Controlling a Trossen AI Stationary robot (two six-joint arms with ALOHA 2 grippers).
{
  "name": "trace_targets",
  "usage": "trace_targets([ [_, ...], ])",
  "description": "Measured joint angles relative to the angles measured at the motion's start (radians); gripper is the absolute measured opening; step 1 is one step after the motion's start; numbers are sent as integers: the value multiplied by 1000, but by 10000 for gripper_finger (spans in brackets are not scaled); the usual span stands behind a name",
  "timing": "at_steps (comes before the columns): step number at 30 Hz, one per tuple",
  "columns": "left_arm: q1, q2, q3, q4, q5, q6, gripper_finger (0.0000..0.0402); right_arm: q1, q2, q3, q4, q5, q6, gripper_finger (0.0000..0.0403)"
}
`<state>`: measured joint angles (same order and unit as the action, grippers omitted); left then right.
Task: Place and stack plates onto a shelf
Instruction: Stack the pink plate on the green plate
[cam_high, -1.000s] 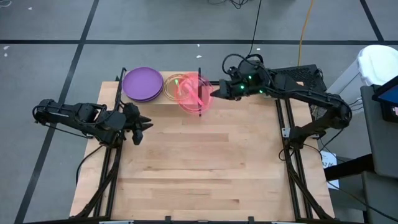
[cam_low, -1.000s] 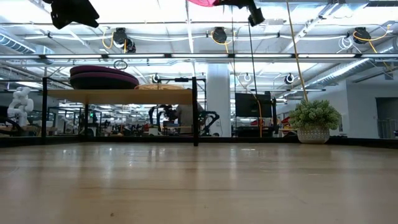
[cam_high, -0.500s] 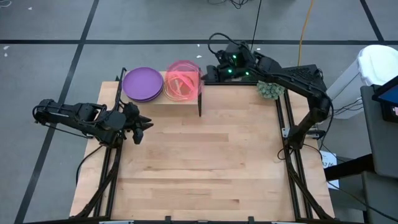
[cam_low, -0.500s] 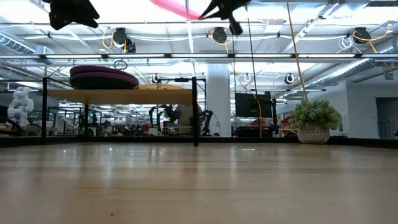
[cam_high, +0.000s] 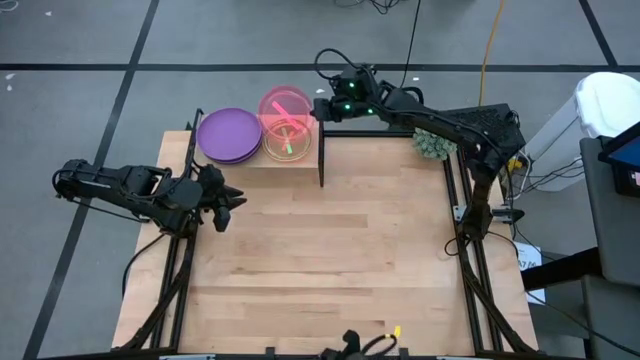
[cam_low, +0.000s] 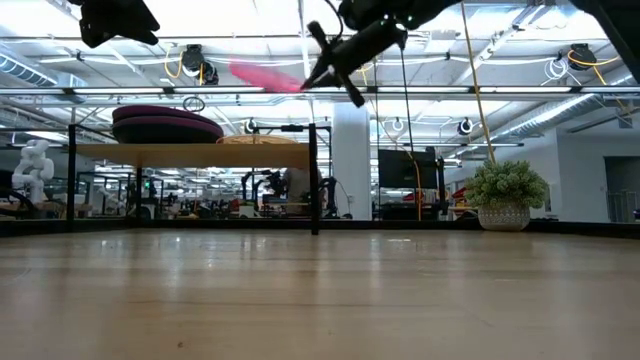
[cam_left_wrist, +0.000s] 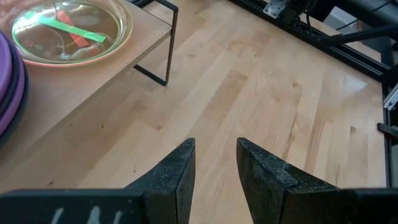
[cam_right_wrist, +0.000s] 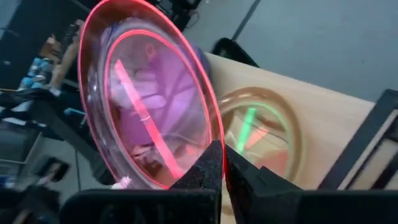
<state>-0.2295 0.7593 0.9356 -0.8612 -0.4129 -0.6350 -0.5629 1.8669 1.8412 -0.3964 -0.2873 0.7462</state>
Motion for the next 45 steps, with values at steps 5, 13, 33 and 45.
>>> trace_targets([
  [5, 0, 0, 0, 0, 0, -2, 122, -16, 45, 0, -14, 1, -14, 0],
  [13, 0, 0, 0, 0, 0, -2, 122, -16, 67, 0, -29, 103, -61, 0],
  [33, 0, 0, 0, 0, 0, 0, 122, 15, 96, -1, -37, 186, -57, 0],
  [45, 0, 0, 0, -1, 0, 4, 122, 26, 95, -23, -17, 205, -75, 0],
])
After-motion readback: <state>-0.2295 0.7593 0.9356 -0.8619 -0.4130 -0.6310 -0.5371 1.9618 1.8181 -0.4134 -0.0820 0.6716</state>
